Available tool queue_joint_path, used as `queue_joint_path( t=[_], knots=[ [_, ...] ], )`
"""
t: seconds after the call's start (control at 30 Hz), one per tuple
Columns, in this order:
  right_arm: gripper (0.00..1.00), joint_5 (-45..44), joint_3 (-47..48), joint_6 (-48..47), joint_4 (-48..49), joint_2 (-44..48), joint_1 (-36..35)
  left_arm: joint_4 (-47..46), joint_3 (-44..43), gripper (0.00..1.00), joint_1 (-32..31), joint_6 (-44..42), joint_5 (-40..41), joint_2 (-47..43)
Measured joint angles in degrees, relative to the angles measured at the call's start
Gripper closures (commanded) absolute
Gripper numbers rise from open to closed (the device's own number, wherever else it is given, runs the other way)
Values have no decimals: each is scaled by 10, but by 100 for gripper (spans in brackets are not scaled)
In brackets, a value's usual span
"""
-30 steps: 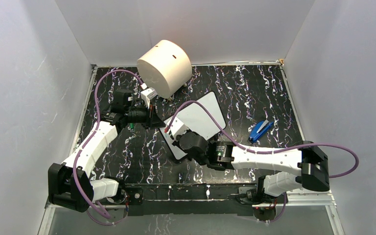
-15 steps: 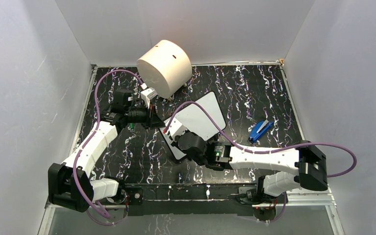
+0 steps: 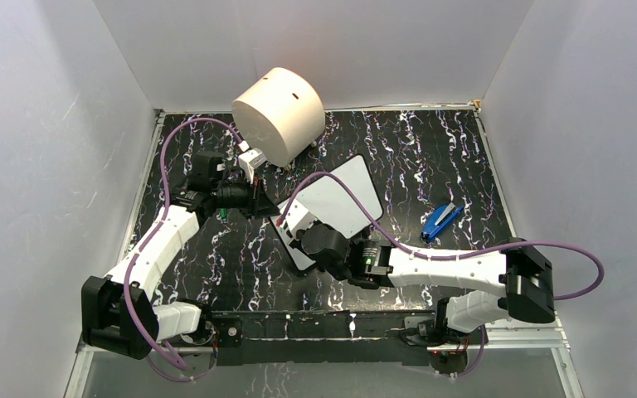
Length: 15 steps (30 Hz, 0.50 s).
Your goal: Write a sentence on the whiteboard
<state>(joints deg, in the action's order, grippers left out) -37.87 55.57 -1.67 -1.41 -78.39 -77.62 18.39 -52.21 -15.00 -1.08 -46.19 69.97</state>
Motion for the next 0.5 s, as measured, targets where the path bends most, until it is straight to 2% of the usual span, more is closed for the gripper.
queue_joint_path(
  t=[0.5],
  knots=[
    [100, 2, 0, 3, -1, 0, 0, 0, 0, 100, 0, 0, 0, 0]
  ],
)
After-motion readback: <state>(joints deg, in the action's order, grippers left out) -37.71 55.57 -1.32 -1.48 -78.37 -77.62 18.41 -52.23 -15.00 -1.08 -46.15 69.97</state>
